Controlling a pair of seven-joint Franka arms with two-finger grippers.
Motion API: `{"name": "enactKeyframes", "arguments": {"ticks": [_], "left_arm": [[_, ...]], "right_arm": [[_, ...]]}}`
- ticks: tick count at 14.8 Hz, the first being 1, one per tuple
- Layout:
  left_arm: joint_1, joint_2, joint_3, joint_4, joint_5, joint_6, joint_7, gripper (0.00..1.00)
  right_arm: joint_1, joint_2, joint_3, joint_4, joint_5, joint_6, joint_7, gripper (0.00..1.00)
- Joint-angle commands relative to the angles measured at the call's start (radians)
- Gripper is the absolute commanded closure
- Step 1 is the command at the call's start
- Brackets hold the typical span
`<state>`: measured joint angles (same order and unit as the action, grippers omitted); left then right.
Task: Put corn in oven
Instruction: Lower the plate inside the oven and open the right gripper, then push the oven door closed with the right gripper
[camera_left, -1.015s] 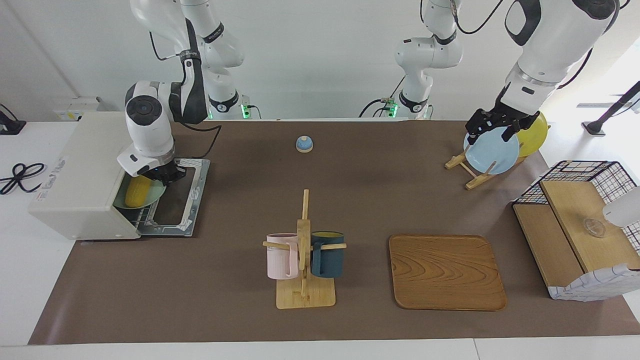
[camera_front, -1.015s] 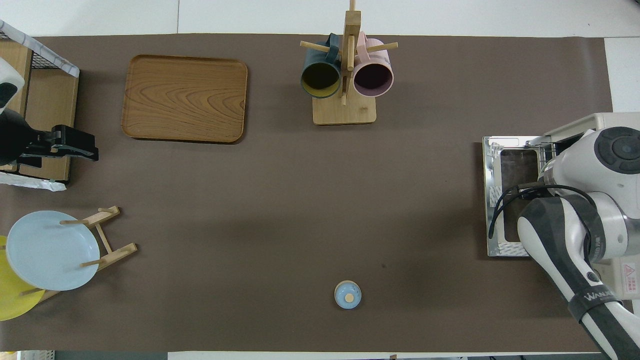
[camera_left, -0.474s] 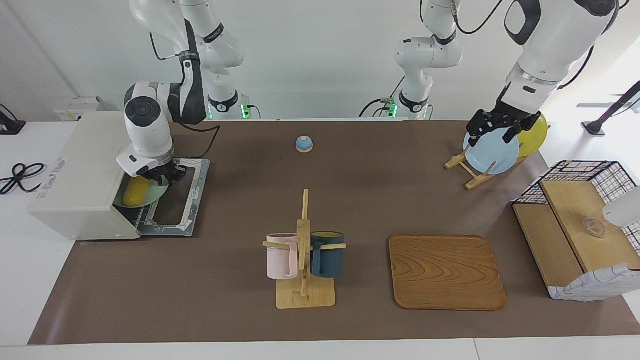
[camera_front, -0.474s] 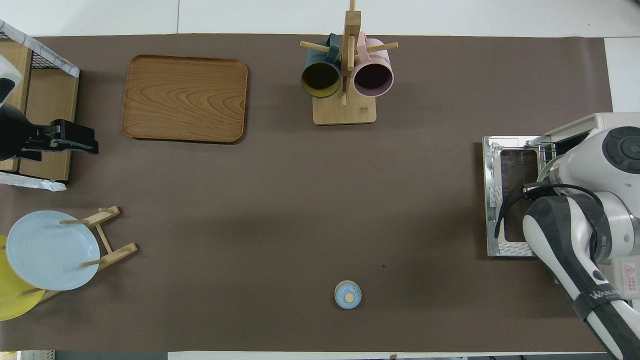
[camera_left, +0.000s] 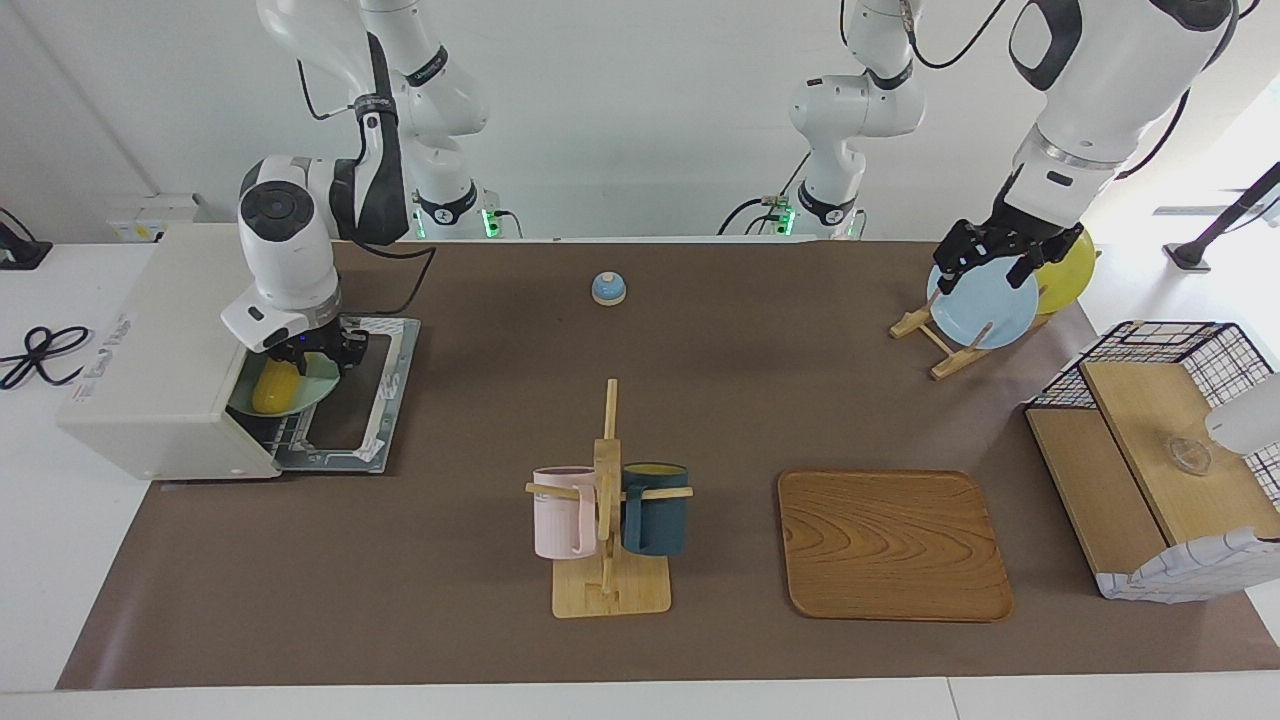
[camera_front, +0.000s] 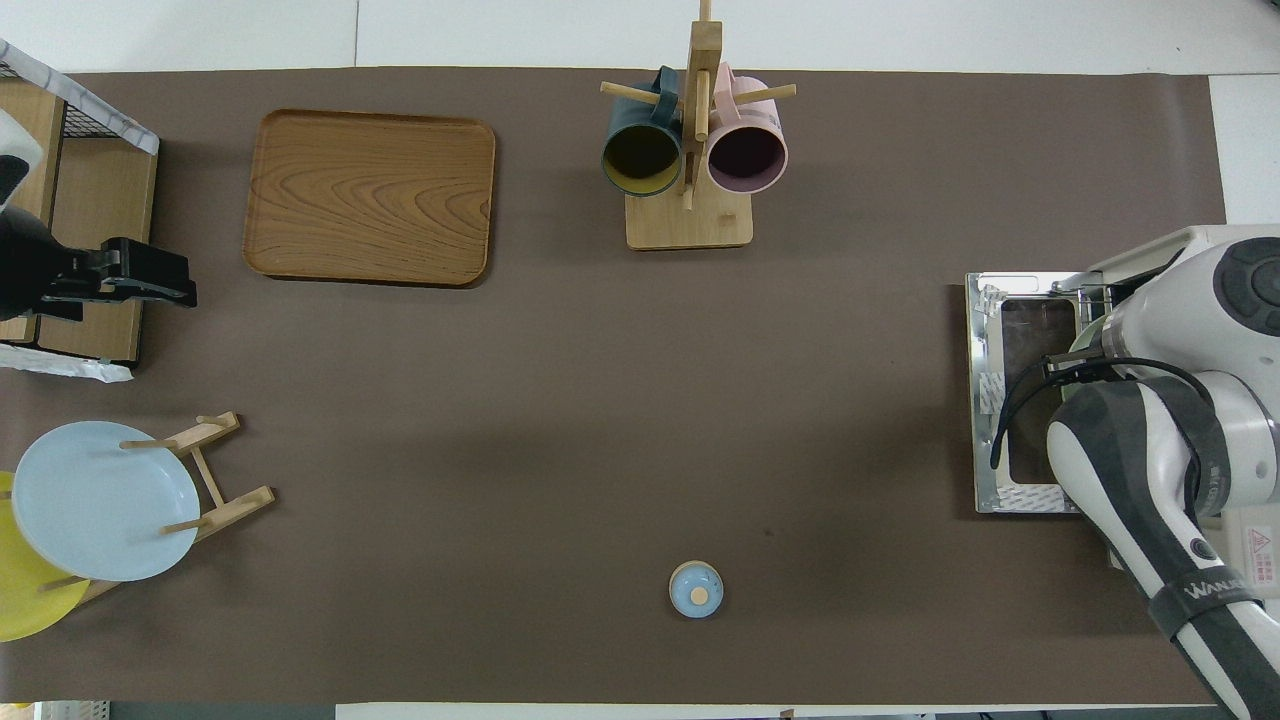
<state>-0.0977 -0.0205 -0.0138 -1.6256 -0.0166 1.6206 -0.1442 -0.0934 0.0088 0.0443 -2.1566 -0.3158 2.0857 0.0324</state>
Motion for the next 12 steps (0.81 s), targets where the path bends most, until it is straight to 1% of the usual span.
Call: {"name": "enactKeyframes", "arguments": {"ticks": [1,2,3,4,5,6,7,9,10,12], "left_arm": [[-0.002,-0.001,0.002,0.001,-0.008,0.012,0.002,0.00],[-0.002,-0.001,0.002,0.001,-0.008,0.012,0.002,0.00],[-0.002,-0.001,0.002,0.001,-0.008,0.012,0.002,0.00],[-0.002,-0.001,0.002,0.001,-0.008,0.012,0.002,0.00],[-0.002,-0.001,0.002,0.001,-0.008,0.012,0.002,0.00],[-0.002,-0.001,0.002,0.001,-0.008,0.010,0.002,0.00],[-0.002,-0.001,0.000,0.001,-0.008,0.010,0.002,0.00],[-0.002,-0.001,0.000,0.001,-0.008,0.012,0.002,0.00],[-0.002,-0.001,0.000,0.001,-0.008,0.010,0.002,0.00],[-0.002,-0.001,0.000,0.001,-0.008,0.010,0.002,0.00]], "right_arm": [[0.049,-0.006,0.005,0.064,-0.003,-0.096,-0.014,0.33],[0.052,-0.006,0.005,0.064,0.003,-0.101,-0.011,0.33],[0.055,-0.006,0.005,0.066,0.027,-0.101,-0.011,0.36],[0.063,-0.006,0.005,0.067,0.070,-0.098,-0.005,0.55],[0.069,-0.006,0.005,0.064,0.119,-0.096,0.012,0.78],[0.086,-0.010,0.005,0.052,0.157,-0.090,0.050,0.98],[0.133,-0.016,0.005,0.031,0.167,-0.088,0.101,1.00],[0.179,-0.036,0.005,-0.024,0.169,-0.070,0.215,1.00],[0.211,-0.039,0.005,-0.073,0.170,-0.020,0.253,1.00],[0.216,-0.041,0.005,-0.175,0.170,0.112,0.265,1.00]]}}
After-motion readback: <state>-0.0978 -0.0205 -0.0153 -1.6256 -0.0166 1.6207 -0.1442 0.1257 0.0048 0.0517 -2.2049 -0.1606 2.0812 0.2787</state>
